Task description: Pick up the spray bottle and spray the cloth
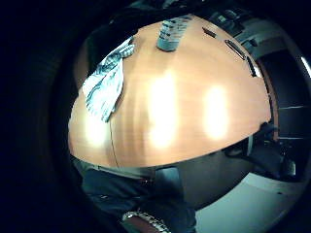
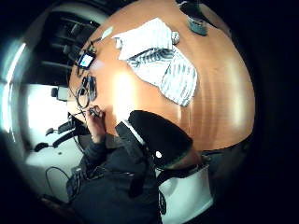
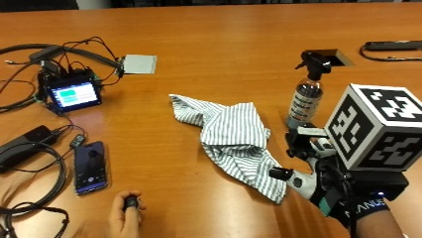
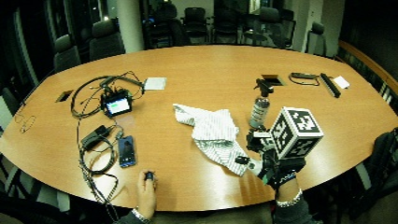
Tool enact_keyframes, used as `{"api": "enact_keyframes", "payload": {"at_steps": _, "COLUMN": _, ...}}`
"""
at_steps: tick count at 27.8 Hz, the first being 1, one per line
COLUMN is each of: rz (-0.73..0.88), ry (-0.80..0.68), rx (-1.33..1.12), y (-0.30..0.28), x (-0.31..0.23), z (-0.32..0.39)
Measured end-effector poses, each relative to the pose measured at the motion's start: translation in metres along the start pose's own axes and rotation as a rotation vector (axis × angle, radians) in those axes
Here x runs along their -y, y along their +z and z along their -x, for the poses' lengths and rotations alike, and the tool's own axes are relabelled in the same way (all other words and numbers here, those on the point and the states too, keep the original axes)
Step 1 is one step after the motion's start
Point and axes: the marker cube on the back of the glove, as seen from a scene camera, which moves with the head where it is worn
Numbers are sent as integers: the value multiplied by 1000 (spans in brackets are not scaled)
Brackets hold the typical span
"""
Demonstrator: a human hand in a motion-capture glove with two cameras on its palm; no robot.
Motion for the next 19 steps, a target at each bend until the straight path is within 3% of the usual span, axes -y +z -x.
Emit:
{"api": "enact_keyframes", "payload": {"at_steps": 10, "rz": 11, "ry": 9, "rx": -8, "y": 0, "x": 1, "z": -3}}
{"api": "enact_keyframes", "payload": {"at_steps": 19, "rz": -84, "ry": 44, "rx": 25, "y": -8, "x": 29, "z": -13}}
